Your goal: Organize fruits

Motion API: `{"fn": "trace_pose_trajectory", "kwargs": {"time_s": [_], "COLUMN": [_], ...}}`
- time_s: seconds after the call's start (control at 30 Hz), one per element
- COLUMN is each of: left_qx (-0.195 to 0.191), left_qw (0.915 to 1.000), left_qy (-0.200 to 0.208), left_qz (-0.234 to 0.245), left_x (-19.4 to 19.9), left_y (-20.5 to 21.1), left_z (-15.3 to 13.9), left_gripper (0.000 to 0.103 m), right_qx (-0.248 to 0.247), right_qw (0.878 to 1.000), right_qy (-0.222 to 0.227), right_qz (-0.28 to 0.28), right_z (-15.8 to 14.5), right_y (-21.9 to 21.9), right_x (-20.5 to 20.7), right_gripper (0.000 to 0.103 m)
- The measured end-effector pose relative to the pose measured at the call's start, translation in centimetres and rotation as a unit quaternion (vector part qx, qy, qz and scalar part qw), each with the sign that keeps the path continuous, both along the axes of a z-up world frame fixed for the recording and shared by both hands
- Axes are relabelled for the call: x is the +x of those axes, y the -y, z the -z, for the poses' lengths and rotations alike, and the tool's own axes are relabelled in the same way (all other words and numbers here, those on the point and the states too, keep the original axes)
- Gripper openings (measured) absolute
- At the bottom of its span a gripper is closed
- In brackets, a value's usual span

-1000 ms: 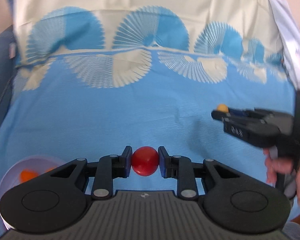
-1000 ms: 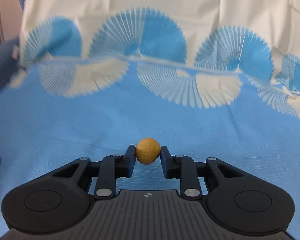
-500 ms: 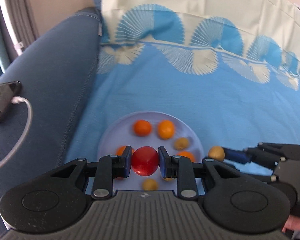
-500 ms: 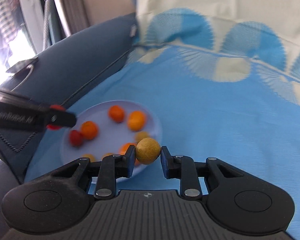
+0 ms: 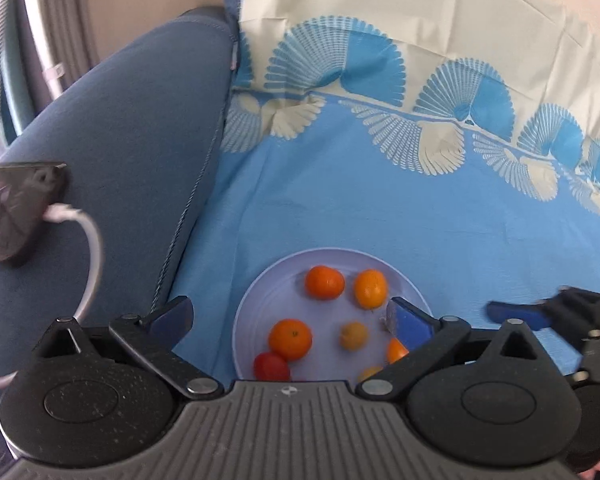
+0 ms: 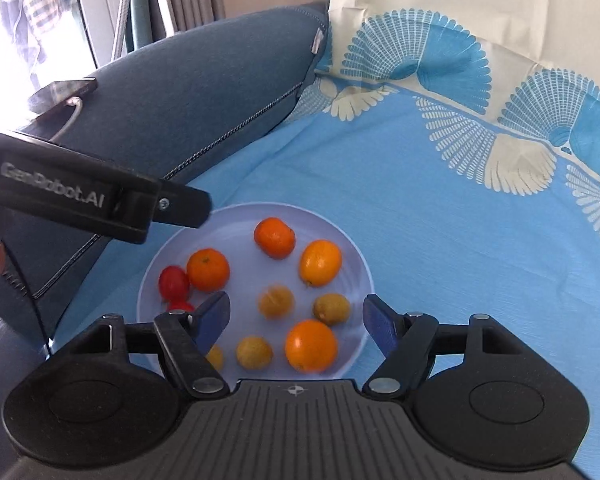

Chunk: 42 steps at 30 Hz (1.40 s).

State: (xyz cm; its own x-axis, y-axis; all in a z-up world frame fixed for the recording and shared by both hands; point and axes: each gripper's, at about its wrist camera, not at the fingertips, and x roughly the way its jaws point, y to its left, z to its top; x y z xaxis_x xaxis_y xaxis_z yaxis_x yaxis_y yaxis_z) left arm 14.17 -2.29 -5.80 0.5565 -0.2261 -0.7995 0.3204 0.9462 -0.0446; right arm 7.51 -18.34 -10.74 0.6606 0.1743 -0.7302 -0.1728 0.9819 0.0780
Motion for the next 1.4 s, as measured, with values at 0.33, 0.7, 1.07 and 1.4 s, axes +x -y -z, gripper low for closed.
{"fn": "trace_pose_trajectory", "kwargs": {"time_s": [0.33,0.7,1.07,1.4], "left_qx": [-0.003,0.015,0.024,0.038], "left_qw": [0.9987,0.9961,0.9954,0.9968], "left_qy": [0.050,0.084,0.086,0.058], "left_qz": [-0.006,-0.020,-0.034,-0.039], "left_x": [-6.1,-14.2,-15.7,-12.8], "left_y": [-0.4,-1.7,-2.8,-2.6], "left_z": [-5.7,-5.1,-4.7,-3.1], "left_gripper": [0.103,0.103,0.103,0.103], "right_qx": [-0.001,0.001,-0.012,-0.025], "right_qw": [0.998,0.989,0.985,0.985], "right_qy": [0.007,0.076,0.083,0.073], "right_qz": [0.063,0.130,0.154,0.154], "right_z": [-6.3,-4.9,-5.0,-5.3], "right_y": [0.3,-1.2,-2.5,-2.8], "right_x": [-6.4,-15.9,-18.2,-16.1], "right_gripper": [0.102,0.102,0.102,0.102]}}
